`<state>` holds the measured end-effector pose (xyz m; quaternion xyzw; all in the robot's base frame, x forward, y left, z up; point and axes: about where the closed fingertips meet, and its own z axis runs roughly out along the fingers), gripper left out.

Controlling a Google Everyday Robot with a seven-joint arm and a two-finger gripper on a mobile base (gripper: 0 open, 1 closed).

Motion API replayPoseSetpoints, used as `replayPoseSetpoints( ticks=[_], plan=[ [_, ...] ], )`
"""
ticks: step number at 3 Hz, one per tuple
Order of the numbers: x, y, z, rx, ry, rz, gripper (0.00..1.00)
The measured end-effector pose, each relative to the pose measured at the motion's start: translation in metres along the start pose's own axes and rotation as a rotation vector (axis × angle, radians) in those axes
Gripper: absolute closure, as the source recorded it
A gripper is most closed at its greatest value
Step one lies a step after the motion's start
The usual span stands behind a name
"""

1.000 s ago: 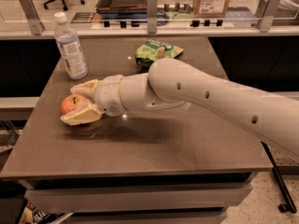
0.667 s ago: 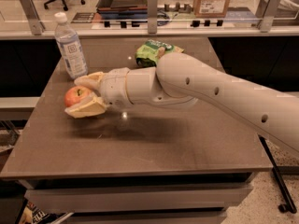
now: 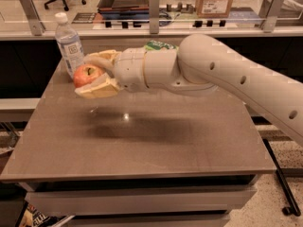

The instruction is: Pick apple

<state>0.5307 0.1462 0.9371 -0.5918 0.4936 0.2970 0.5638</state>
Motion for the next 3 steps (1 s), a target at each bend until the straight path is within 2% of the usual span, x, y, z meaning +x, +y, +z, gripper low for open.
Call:
replayPoseSetpoints(
  ticks=[2, 3],
  plan=[
    [-0.051, -0.028, -0.024, 0.023, 0.012, -0.122, 1.00],
    [-0.051, -0.028, -0.024, 0.023, 0.012, -0.122, 1.00]
  ],
)
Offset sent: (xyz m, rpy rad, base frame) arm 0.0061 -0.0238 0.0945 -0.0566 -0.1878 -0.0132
